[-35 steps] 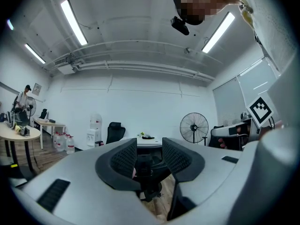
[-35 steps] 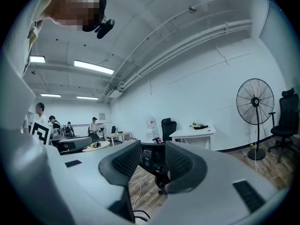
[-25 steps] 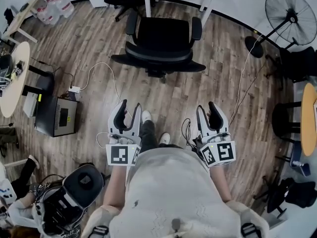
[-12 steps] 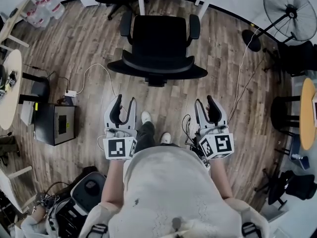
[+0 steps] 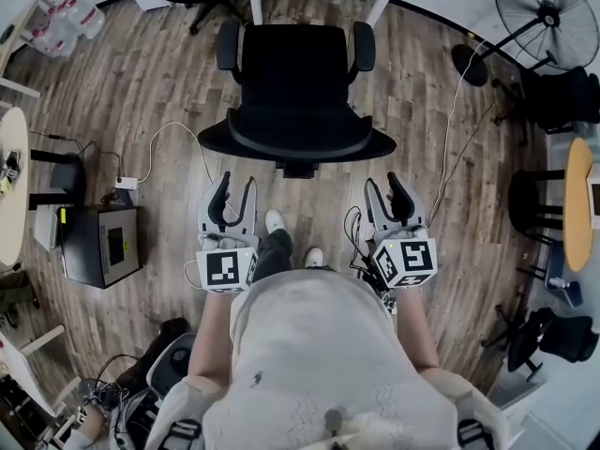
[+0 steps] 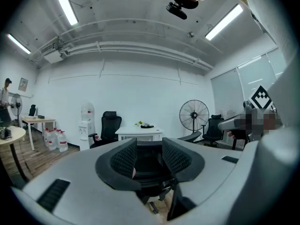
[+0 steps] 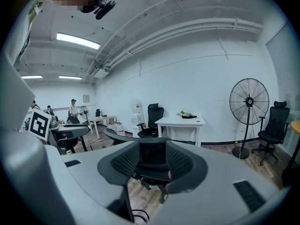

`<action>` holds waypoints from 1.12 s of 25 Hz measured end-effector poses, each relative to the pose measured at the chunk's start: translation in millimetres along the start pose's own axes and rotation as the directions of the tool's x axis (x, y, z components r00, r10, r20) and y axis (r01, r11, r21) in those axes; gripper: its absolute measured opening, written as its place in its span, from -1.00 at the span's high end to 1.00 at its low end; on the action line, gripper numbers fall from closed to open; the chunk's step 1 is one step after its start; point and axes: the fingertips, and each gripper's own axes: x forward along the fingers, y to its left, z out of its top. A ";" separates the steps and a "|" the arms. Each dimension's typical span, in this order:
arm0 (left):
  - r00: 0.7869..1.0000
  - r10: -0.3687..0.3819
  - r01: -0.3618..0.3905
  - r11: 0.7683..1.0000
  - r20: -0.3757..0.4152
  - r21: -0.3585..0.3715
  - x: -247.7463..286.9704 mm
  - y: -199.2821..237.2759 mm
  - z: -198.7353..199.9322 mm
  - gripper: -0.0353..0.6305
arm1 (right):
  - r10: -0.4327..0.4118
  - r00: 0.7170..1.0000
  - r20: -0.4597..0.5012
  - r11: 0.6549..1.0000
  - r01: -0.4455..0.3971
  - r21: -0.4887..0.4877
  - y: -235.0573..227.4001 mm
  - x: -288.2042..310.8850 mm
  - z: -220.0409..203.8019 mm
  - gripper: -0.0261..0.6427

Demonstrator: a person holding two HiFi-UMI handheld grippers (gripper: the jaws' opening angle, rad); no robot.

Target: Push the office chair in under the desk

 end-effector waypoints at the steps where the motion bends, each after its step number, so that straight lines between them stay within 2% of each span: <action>1: 1.000 -0.003 0.003 1.000 -0.005 0.001 6.3 5.1 -2.0 0.40 | -0.004 1.000 -0.007 1.000 0.004 0.001 -0.5 7.3 -1.4 0.39; 11: 0.997 -0.059 0.061 0.998 -0.059 0.030 45.6 37.9 -33.2 0.35 | -0.044 0.994 -0.096 0.997 0.038 -0.065 -11.9 58.6 -23.6 0.36; 17: 0.989 -0.111 0.121 0.988 -0.100 0.098 62.4 50.6 -55.4 0.29 | -0.080 0.985 -0.152 0.993 0.065 -0.098 -15.4 83.0 -44.8 0.36; 22: 0.985 -0.114 0.128 0.986 -0.131 0.106 73.7 66.0 -74.5 0.22 | -0.109 0.979 -0.172 0.983 0.080 -0.167 -10.9 100.8 -56.0 0.33; 28: 0.984 -0.103 0.121 0.985 -0.144 0.122 97.6 73.9 -87.4 0.16 | -0.152 0.975 -0.164 0.980 0.128 -0.150 -26.8 121.5 -61.9 0.27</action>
